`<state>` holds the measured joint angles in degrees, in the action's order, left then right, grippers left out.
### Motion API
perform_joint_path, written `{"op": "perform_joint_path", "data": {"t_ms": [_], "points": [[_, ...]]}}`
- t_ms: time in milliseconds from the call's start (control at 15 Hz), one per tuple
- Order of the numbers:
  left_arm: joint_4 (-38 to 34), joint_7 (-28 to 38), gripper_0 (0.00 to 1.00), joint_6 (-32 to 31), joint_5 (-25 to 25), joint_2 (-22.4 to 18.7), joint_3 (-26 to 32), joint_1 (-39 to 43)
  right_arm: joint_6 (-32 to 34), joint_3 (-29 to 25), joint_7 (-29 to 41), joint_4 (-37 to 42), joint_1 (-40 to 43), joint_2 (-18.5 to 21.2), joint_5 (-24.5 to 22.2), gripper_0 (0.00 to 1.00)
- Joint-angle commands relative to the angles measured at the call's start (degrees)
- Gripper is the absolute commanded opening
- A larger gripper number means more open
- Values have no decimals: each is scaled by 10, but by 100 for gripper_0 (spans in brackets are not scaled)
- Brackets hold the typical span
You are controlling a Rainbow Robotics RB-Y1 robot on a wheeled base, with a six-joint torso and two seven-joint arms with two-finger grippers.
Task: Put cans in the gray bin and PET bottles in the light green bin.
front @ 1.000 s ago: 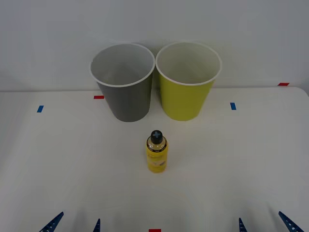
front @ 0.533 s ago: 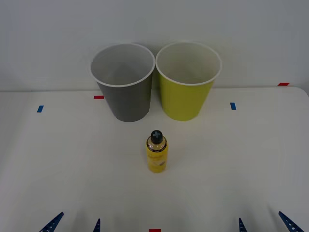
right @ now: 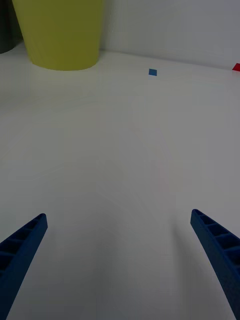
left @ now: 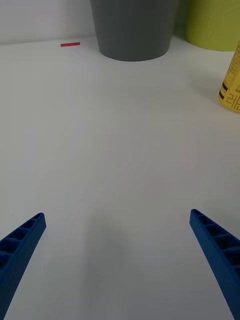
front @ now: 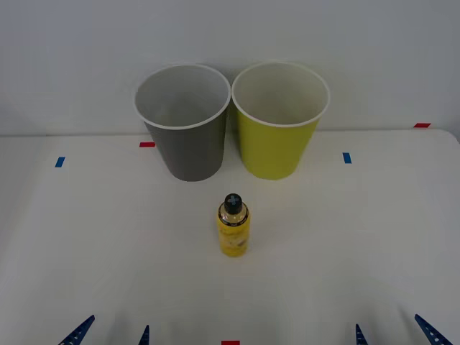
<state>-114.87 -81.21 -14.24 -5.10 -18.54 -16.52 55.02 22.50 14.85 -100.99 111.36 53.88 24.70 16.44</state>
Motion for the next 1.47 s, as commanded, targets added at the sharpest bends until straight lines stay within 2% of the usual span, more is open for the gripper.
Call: {"op": "perform_joint_path", "data": {"t_ms": [67, 1467], "points": [[0, 0, 100, 0, 0, 0, 0, 0, 0, 0, 0, 0, 0, 0, 0, 100], [0, 0, 100, 0, 0, 0, 0, 0, 0, 0, 0, 0, 0, 0, 0, 100]]}}
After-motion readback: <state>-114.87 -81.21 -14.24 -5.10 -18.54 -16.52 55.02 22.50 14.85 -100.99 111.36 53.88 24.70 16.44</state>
